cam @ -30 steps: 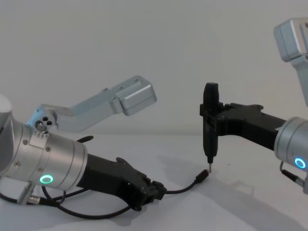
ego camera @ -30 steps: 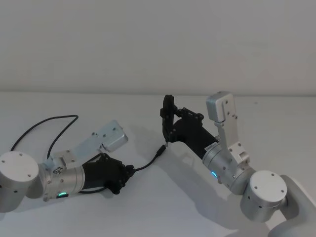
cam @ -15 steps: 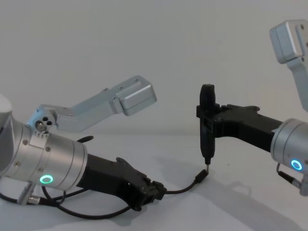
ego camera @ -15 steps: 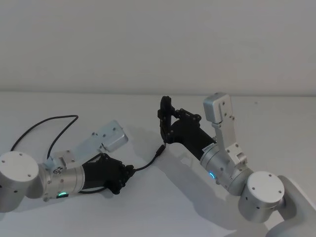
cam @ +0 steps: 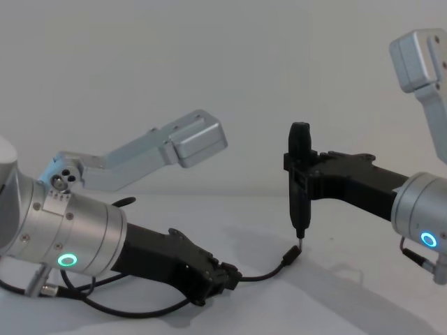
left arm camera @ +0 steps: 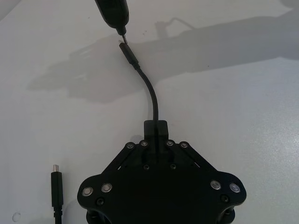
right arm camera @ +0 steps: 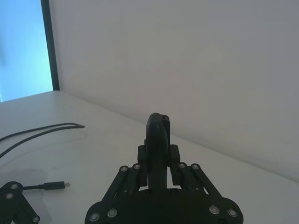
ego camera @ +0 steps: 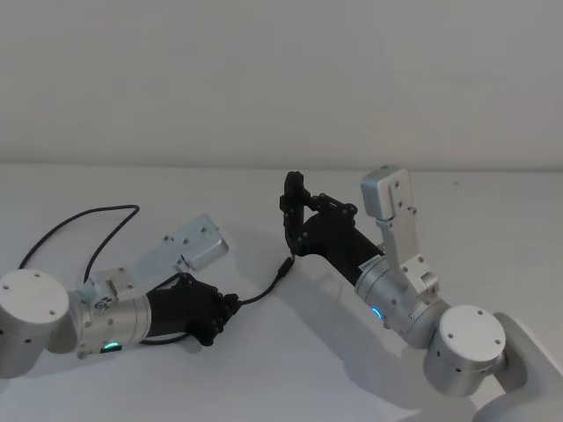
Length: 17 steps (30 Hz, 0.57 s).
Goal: Pick up the data cable with the one hand.
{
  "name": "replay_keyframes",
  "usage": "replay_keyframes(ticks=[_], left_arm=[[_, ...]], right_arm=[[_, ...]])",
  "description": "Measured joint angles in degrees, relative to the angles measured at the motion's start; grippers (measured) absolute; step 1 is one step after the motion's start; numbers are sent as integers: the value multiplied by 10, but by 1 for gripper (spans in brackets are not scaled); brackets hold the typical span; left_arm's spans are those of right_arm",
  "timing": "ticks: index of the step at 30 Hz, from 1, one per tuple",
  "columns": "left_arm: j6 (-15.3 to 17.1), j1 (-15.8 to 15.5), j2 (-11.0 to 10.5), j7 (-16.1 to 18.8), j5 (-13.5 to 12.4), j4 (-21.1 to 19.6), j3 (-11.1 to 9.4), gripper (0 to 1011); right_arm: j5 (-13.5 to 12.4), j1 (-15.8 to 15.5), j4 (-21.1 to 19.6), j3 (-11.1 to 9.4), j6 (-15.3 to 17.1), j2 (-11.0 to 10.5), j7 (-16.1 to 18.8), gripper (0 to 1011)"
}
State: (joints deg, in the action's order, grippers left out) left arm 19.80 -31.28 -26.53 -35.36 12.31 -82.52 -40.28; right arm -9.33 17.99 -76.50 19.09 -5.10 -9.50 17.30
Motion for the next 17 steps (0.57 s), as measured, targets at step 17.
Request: replay_keyframes(ticks=[17], left_arm=[[0, 0, 0, 0, 0, 0, 0, 38]], right_arm=[[0, 0, 0, 1, -1, 1, 0, 275]])
